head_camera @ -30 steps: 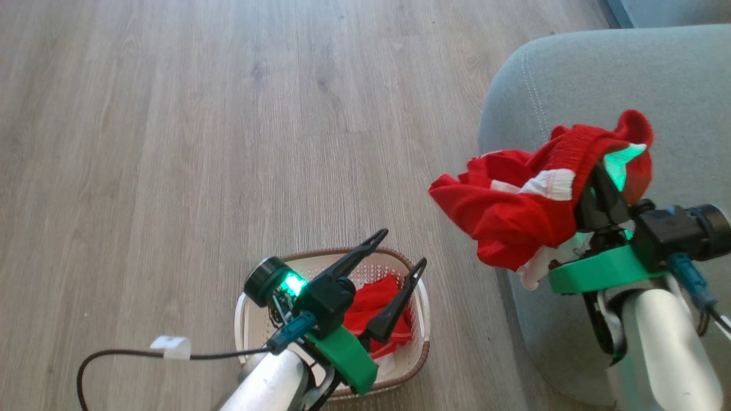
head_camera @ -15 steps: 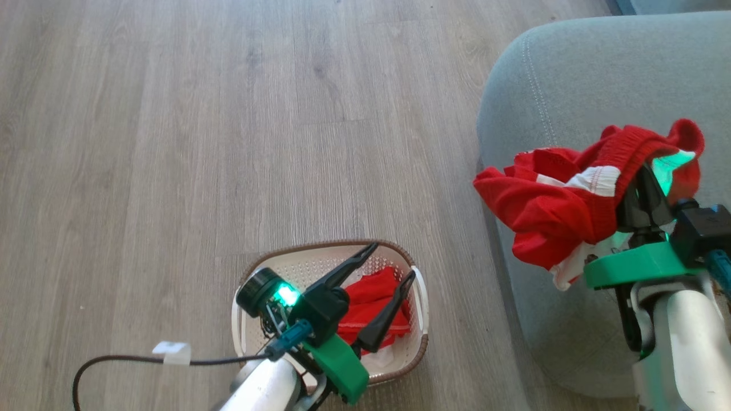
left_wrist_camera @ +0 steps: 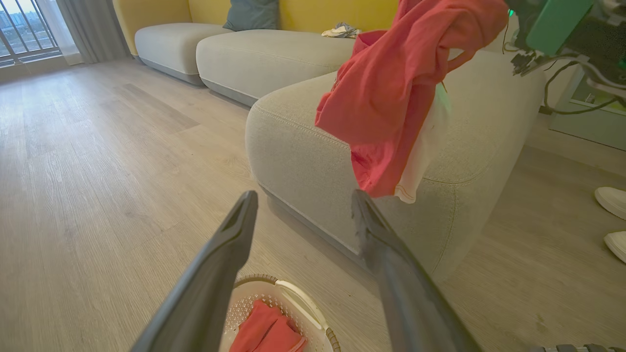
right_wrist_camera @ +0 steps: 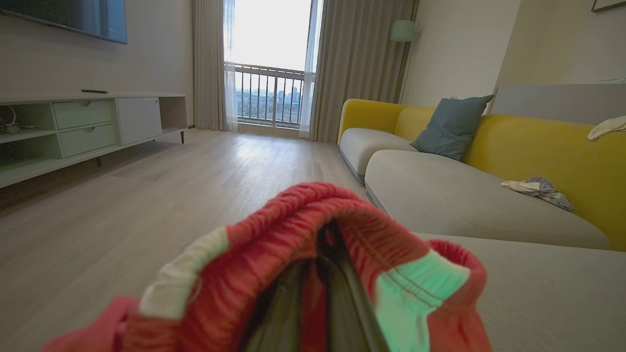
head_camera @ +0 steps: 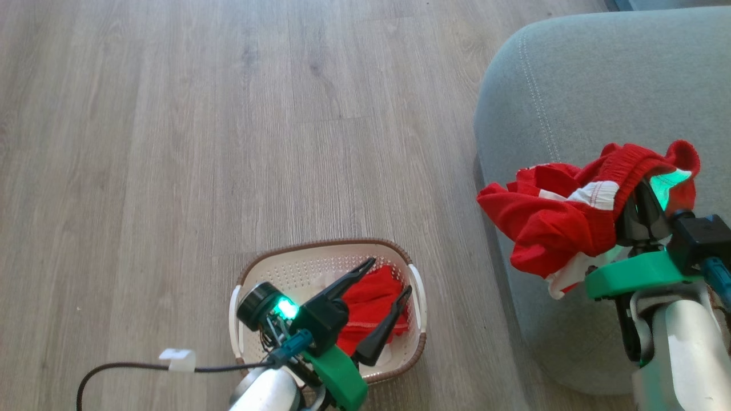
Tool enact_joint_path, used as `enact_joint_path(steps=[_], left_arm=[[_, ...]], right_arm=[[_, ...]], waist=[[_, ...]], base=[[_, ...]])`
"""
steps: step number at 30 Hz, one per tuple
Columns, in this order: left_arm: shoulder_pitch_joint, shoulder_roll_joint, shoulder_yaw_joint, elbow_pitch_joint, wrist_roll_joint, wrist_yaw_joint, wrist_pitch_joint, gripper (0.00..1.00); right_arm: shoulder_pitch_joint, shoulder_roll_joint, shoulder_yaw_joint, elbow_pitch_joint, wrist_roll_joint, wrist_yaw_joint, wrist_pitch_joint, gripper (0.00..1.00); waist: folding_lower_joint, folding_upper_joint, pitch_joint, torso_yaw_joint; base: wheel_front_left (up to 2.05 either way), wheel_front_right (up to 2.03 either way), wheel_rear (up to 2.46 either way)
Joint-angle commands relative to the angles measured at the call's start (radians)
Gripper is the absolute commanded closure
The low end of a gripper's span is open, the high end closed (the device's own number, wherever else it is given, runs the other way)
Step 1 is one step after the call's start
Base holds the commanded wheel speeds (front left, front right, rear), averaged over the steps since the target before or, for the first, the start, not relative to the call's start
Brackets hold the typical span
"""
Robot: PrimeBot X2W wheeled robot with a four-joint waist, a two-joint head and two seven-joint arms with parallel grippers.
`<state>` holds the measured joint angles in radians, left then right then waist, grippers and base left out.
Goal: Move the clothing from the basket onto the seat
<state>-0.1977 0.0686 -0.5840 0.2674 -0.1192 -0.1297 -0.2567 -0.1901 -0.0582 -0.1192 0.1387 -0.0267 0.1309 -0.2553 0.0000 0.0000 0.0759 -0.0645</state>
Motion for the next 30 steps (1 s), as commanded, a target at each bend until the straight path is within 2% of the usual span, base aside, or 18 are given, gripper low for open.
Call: enact_joint_path(steps=[1,13,30], left_arm=[[-0.021,0.006,0.03,-0.03,0.002,-0.001,-0.005,0.0],[-0.024,0.009,0.032,-0.037,0.007,-0.001,-0.005,0.0],[-0.055,0.032,0.023,-0.066,0.015,-0.001,-0.005,0.0]], right_arm=[[-0.019,0.006,0.024,-0.031,-0.001,0.0,-0.006,1.0],[-0.025,0.008,0.005,-0.054,-0.003,0.0,-0.006,1.0],[-0.035,0.008,-0.022,-0.105,0.016,0.0,-0.006,1.0]], waist=[[0.0,0.0,0.0,-0.001],[0.0,0.0,0.017,-0.058],[0.0,0.0,0.082,-0.284]], base=[[0.0,0.0,0.0],[0.0,0.0,0.0],[0.0,0.0,0.0]])
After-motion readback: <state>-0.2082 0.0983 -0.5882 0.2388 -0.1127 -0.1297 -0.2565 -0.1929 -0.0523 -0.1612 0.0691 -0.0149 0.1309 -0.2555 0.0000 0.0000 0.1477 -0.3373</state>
